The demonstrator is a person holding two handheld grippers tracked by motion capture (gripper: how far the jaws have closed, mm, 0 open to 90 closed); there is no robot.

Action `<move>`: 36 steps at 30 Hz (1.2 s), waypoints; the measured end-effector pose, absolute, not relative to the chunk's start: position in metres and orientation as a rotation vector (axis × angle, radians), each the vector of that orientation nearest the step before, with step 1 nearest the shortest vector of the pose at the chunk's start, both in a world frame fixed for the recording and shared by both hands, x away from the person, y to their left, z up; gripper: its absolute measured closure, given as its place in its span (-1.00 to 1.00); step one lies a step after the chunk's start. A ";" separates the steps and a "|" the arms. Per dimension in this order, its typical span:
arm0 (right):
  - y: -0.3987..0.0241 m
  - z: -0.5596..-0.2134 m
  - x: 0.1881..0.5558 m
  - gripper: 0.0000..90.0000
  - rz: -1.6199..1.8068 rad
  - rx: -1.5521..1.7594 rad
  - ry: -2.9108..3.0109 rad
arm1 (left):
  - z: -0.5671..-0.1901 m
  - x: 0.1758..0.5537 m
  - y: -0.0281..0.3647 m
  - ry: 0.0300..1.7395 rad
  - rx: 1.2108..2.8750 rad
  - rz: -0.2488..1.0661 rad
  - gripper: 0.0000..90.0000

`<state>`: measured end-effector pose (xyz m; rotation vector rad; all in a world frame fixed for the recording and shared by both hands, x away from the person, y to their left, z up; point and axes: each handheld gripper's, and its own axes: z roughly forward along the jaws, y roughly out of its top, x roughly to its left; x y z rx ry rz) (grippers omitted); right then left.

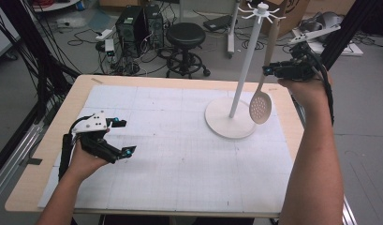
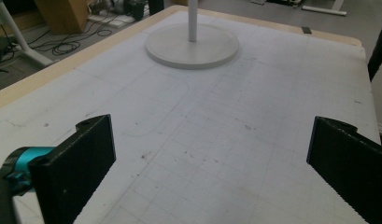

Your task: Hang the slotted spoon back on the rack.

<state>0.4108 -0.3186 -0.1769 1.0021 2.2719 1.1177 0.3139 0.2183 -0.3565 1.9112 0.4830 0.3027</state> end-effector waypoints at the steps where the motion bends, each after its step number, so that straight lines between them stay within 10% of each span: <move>1: -0.319 -0.177 0.411 0.70 1.118 1.002 2.272 | -0.356 0.314 0.219 0.480 1.915 0.305 -0.96; 22: -0.315 -0.184 0.419 0.69 1.128 1.019 2.272 | -0.358 0.315 0.218 0.486 1.916 0.302 -0.96; 36: -0.319 -0.186 0.406 0.17 1.125 0.997 2.151 | -0.357 0.313 0.218 0.483 1.920 0.304 -0.96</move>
